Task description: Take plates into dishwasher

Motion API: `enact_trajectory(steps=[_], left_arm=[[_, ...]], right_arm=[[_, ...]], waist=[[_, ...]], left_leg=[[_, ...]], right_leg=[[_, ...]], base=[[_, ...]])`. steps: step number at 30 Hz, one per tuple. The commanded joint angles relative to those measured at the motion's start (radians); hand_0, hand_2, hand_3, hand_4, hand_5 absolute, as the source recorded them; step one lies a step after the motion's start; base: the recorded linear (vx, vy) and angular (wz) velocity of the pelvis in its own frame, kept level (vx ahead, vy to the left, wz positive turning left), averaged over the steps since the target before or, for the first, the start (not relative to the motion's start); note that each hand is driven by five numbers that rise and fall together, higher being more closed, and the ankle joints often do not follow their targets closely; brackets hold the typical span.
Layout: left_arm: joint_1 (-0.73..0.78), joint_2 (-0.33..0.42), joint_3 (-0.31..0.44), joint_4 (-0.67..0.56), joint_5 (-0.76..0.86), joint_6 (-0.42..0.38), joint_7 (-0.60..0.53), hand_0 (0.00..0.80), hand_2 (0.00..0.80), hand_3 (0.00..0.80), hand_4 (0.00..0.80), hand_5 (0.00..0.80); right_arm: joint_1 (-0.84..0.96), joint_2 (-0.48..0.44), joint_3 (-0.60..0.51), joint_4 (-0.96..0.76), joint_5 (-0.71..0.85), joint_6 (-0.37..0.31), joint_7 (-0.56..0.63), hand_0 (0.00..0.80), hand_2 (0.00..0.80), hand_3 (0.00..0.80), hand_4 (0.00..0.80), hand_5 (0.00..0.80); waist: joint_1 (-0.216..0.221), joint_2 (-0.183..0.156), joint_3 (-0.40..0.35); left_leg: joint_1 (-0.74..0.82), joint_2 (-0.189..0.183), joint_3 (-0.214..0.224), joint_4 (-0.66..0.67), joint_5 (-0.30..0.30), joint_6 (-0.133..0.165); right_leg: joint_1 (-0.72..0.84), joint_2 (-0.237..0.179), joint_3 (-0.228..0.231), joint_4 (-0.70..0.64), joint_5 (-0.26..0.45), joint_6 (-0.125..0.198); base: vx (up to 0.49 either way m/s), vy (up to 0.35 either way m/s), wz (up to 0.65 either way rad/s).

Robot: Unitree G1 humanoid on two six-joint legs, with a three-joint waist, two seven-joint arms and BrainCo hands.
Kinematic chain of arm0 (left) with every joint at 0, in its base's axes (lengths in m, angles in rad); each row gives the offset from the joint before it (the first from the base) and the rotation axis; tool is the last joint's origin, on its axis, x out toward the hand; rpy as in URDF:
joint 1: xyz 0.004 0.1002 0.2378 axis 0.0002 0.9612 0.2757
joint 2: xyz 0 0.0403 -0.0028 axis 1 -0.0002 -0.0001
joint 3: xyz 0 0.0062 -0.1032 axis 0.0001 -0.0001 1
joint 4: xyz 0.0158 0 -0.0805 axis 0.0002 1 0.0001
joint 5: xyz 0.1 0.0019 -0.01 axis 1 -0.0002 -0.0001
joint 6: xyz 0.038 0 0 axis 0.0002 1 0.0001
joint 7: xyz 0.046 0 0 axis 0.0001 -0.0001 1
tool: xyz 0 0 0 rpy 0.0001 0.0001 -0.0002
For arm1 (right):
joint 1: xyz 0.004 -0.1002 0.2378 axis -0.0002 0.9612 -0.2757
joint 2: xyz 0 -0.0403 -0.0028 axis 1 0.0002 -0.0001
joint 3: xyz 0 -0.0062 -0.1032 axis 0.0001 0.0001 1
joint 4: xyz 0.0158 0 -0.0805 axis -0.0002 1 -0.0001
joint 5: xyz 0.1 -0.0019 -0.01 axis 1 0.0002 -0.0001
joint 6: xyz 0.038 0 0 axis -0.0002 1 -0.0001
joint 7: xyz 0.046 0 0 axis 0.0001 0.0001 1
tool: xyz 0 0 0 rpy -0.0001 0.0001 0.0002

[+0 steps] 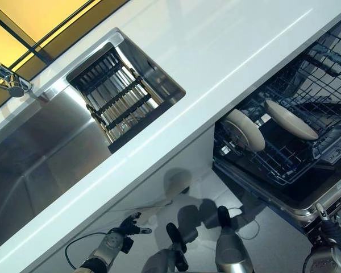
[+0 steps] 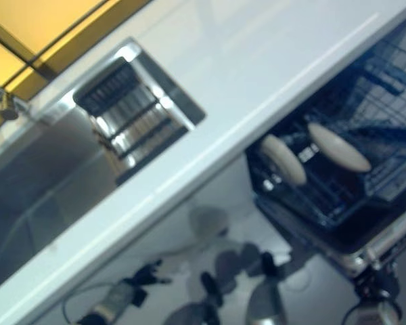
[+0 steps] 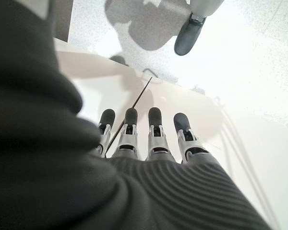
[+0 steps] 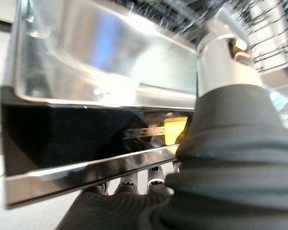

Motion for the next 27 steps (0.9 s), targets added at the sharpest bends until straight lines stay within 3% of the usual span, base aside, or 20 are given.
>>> enact_trajectory(steps=[1, 15, 27], left_arm=[[-0.055, 0.056, 0.028, 0.051, 0.008, -0.015, 0.006, 0.0, 0.0, 0.0, 0.0, 0.0], [-0.033, 0.052, 0.067, 0.063, 0.028, -0.014, 0.009, 0.0, 0.0, 0.0, 0.0, 0.0], [-0.016, 0.05, 0.07, 0.052, 0.033, -0.007, 0.011, 0.0, 0.0, 0.0, 0.0, 0.0]], right_arm=[[-0.244, 0.067, 0.096, -0.251, -0.046, -0.056, 0.185, 0.0, 0.0, 0.0, 0.0, 0.0], [-0.205, 0.093, 0.163, -0.517, -0.116, -0.019, 0.278, 0.0, 0.0, 0.0, 0.0, 0.0], [-0.201, 0.101, 0.183, -0.562, -0.135, 0.004, 0.266, 0.0, 0.0, 0.0, 0.0, 0.0]], waist=[[0.051, -0.114, -0.043], [0.047, -0.15, -0.053], [0.059, -0.166, -0.064]], left_leg=[[0.038, -0.038, -0.012, 0.017, -0.05, -0.011], [0.053, -0.029, 0.006, 0.024, -0.054, -0.01], [0.062, -0.021, 0.008, 0.028, -0.056, -0.009]], right_leg=[[-0.019, 0.0, -0.012, 0.07, -0.099, -0.002], [-0.002, 0.003, -0.014, 0.067, -0.101, 0.001], [0.013, 0.003, -0.026, 0.067, -0.105, 0.001]], base=[[0.027, -0.001, -0.11], [0.019, -0.004, -0.04], [0.018, -0.002, 0.0]])
